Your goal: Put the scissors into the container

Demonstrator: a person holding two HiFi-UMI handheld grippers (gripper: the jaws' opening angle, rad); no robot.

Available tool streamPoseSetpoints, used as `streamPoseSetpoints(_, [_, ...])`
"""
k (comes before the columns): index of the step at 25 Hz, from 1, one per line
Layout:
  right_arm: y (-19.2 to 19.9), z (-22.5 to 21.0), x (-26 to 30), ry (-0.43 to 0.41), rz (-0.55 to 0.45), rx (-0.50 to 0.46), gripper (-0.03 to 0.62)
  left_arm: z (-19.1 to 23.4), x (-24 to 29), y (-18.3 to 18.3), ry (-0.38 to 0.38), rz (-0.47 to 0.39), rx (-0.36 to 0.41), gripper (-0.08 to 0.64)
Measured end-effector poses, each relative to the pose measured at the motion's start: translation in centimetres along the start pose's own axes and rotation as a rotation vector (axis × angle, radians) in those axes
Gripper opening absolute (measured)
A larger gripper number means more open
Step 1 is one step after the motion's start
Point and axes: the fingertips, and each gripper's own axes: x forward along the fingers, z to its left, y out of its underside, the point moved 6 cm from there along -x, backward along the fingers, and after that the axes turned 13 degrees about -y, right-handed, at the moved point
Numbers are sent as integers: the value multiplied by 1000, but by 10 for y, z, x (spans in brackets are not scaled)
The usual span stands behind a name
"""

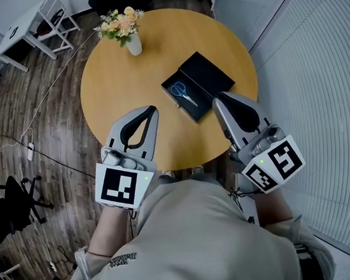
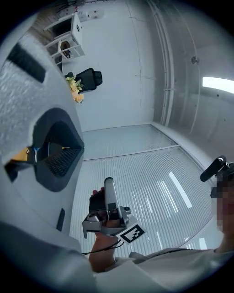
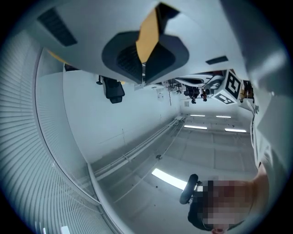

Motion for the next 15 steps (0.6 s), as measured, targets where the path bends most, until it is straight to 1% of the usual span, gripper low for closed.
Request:
streamPoseSetpoints(6, [7,-3,-3,11,7,5,38,-1,0,1,-6,-3,-8,21])
streamPoseSetpoints(10, [12,-4,-3,17,23,5,38,1,-2,0,-11,-11,-34,21])
streamPoseSetpoints(15, [13,-4,-4,22,33,2,38,1,-3,-2,-5,-8,-29,21])
